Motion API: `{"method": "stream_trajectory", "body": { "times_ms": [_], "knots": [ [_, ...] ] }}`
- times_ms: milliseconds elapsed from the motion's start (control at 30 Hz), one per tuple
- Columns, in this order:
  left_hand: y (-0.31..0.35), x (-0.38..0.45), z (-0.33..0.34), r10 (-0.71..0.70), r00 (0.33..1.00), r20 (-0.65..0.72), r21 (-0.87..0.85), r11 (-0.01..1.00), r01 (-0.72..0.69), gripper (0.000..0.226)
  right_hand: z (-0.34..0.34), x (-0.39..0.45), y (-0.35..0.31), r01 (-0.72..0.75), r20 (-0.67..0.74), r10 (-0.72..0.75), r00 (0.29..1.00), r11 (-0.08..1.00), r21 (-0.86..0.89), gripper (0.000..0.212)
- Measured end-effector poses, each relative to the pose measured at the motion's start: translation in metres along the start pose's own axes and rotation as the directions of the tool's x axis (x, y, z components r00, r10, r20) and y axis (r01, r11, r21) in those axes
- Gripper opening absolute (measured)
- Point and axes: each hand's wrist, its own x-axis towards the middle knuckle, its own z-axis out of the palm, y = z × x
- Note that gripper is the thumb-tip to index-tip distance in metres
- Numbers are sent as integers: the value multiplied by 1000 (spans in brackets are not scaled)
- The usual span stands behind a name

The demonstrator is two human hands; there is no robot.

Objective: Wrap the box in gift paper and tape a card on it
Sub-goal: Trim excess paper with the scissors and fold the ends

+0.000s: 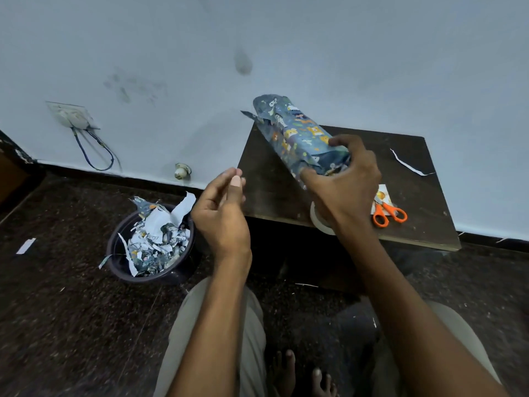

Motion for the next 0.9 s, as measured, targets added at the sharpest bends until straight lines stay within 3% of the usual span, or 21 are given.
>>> {"method": "stream_trajectory", "body": {
  "times_ms": [67, 200, 267, 467, 567, 633, 767, 833, 900],
  "knots": [
    [2, -7, 0, 204, 976, 78, 61, 976, -209, 29, -20, -6, -3, -93, 26, 90, 996, 985, 144, 54],
    [0, -30, 8, 434, 820, 373, 150, 844, -515, 51, -48, -30, -5, -315, 208, 252, 945, 868, 383, 43],
    [-2, -40, 15, 471, 751, 462, 144, 796, -588, 57, -58, -41, -8, -389, 296, 283, 912, 825, 410, 44],
    [-1, -52, 20, 515, 686, 513, 187, 713, -675, 61, -79, -42, -15, -485, 490, 269, 829, 782, 390, 43],
    [1, -52, 21, 519, 701, 489, 146, 744, -652, 59, -90, -34, -18, -562, 640, 229, 734, 733, 383, 48],
    [2, -50, 20, 497, 744, 447, 106, 796, -596, 59, -98, -27, -14, -588, 766, 139, 628, 729, 350, 59],
    [7, -47, 17, 448, 806, 387, 45, 864, -502, 57, -112, -17, -1, -542, 906, -115, 407, 768, 340, 107],
    [13, -49, 16, 454, 813, 364, 22, 869, -494, 55, -115, -17, -1, -487, 896, -205, 395, 780, 393, 113],
    [18, -54, 15, 463, 818, 341, -18, 873, -487, 54, -114, -21, -6, -402, 859, -251, 447, 801, 443, 105]
  ]
}}
